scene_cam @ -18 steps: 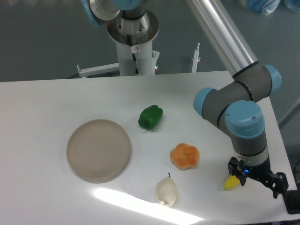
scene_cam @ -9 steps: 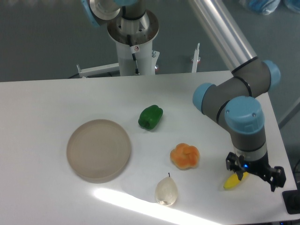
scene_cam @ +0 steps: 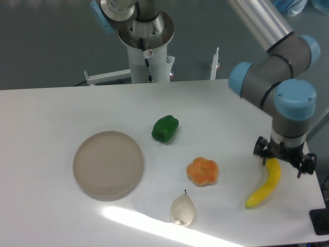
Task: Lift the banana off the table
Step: 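Raise the gripper off the yellow banana and move it above the banana, then lower the open gripper onto the banana's stem end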
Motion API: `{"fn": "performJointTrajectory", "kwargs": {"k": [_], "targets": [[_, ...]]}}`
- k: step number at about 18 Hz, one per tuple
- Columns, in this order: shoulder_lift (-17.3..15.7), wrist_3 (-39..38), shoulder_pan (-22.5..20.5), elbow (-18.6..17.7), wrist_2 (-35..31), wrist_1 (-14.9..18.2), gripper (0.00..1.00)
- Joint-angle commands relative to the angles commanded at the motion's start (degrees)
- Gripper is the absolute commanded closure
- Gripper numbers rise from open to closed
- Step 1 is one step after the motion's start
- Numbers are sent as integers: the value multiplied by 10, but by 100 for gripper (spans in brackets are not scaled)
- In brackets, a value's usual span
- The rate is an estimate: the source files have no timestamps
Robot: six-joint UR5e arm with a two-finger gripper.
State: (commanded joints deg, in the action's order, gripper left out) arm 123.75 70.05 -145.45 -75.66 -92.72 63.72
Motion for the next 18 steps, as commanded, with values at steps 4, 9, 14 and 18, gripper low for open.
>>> {"fn": "performJointTrajectory", "kwargs": {"k": [4, 9, 14, 18], "targets": [[12, -2, -30, -5, 63, -3, 0], [39, -11, -51, -5, 117, -35, 0], [65, -11, -51, -12, 118, -86, 0], [76, -11, -48, -11, 117, -90, 0]]}}
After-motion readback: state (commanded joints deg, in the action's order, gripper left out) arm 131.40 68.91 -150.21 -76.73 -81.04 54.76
